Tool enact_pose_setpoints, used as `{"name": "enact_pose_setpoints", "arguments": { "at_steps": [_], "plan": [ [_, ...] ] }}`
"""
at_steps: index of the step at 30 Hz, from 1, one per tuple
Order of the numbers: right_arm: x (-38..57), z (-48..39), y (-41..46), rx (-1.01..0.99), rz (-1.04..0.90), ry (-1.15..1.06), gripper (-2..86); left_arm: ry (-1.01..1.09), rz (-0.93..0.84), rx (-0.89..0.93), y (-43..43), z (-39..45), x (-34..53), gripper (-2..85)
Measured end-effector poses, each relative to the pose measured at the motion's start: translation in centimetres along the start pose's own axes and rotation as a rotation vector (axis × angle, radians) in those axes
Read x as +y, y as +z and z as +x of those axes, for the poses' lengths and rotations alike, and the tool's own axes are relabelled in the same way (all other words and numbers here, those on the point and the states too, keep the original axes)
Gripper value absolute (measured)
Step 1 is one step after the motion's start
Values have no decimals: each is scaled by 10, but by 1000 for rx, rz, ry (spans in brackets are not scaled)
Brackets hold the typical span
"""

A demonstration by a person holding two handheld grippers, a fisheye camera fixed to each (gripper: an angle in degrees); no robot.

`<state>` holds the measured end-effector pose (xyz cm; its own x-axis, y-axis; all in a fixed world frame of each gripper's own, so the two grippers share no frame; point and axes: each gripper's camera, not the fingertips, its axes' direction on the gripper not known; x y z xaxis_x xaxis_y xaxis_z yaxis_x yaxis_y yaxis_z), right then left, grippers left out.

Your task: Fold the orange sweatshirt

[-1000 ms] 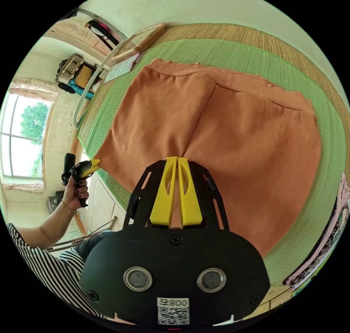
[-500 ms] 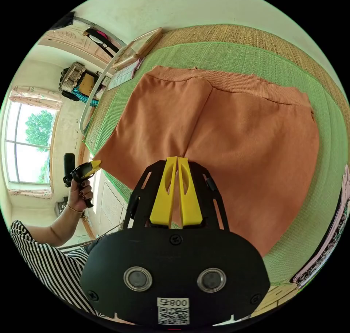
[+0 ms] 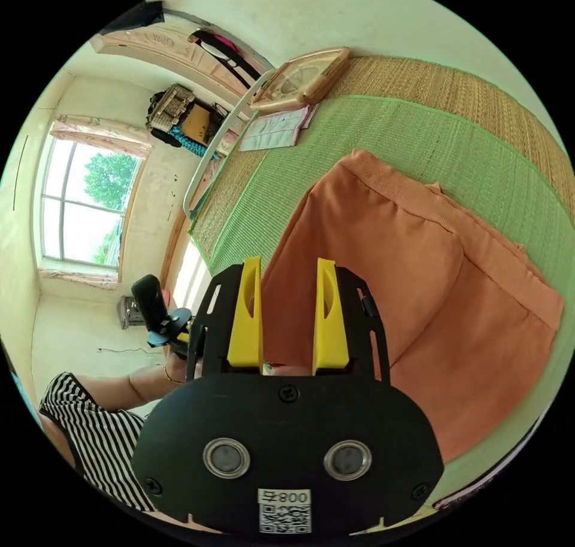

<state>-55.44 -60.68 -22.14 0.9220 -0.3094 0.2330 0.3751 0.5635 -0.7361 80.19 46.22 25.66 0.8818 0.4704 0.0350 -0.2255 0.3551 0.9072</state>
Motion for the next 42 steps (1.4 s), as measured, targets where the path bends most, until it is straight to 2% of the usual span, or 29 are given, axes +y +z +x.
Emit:
{"name": "enact_pose_setpoints", "arguments": {
  "at_steps": [8,13,18,32,42],
  "plan": [
    [-69,-7,33,119,-135,13,145,94,-66,-36,58,37,-24,31],
    [-96,-14,69,269,-254,-10,137,102,-83,-24,86,48,-33,31],
    [-98,-11,78,316,-265,-32,107,128,-99,-48,110,61,-44,31],
    [-68,26,-9,280,-150,-68,48,224,-160,-43,175,109,-77,29],
    [13,107,-146,174,33,-46,15,360,-224,19,234,169,-113,28]
  ]
}}
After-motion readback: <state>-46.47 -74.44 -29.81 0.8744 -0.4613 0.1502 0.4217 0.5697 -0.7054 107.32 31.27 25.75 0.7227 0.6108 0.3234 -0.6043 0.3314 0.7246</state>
